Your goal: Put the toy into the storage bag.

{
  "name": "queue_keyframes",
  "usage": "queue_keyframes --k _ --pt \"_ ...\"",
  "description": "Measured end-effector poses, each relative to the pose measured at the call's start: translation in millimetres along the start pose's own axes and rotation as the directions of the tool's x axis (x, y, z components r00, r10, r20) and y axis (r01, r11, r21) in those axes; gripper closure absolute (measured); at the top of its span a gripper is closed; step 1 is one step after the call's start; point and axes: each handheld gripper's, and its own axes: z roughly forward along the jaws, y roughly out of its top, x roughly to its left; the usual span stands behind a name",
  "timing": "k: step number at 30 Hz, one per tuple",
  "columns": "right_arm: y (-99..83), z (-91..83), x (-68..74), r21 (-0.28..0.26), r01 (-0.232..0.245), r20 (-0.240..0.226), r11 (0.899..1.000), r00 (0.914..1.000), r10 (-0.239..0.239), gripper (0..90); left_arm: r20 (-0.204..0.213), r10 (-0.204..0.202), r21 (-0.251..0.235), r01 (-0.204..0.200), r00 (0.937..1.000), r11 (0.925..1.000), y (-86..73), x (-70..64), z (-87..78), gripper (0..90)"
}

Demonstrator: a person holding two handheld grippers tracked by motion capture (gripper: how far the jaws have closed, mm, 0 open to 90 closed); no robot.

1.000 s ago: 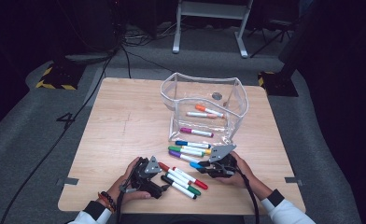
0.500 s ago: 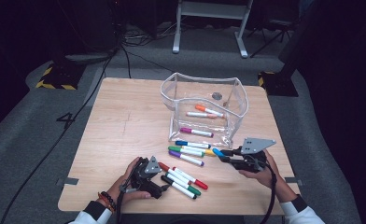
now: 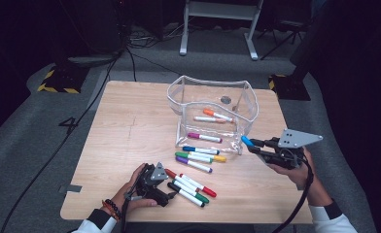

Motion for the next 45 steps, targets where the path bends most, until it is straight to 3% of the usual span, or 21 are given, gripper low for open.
queue_keyframes --k 6,9,12,15,21,32,34,45 --pt "23.0 -10.0 -13.7 -0.017 0.009 0.021 1.0 0.9997 -0.009 74.9 0.001 0.001 -0.002 -0.001 1.0 1.0 0.0 0.1 0.1 3.1" --pt "42.1 -16.7 -22.2 -0.048 0.019 0.014 0.999 0.9997 -0.019 74.9 0.002 0.001 -0.001 -0.001 1.0 1.0 0.1 0.1 0.3 3.0" --pt "64.4 -19.3 -29.5 -0.057 0.048 0.036 0.997 0.9983 -0.046 74.9 0.002 0.001 -0.001 -0.001 1.0 1.0 0.2 0.2 0.3 2.9" --pt "85.3 -15.4 -36.8 -0.061 0.064 0.049 0.996 0.9969 -0.061 74.9 0.002 0.001 -0.001 -0.001 1.0 1.0 0.2 0.1 0.3 2.9" --pt "105.9 4.1 -52.5 -0.046 0.059 0.073 0.997 0.9958 -0.055 74.9 0.002 0.001 -0.001 -0.001 1.0 1.0 0.2 0.1 0.3 2.9" --pt "120.0 50.4 -81.7 0.037 0.036 0.097 0.999 0.9945 -0.04 74.9 0.003 0.002 -0.001 -0.002 1.0 1.0 0.2 0.2 0.4 2.9" --pt "117.9 61.1 -87.3 0.06 0.013 0.097 0.998 0.9951 -0.019 74.9 0.003 0.002 -0.001 -0.002 1.0 1.0 0.2 0.3 0.4 2.9" --pt "105.1 109.9 -97.0 0.21 0.002 0.09 0.978 0.9957 -0.021 74.9 0.004 0.002 -0.001 -0.002 1.0 1.0 0.2 0.3 0.3 2.9"
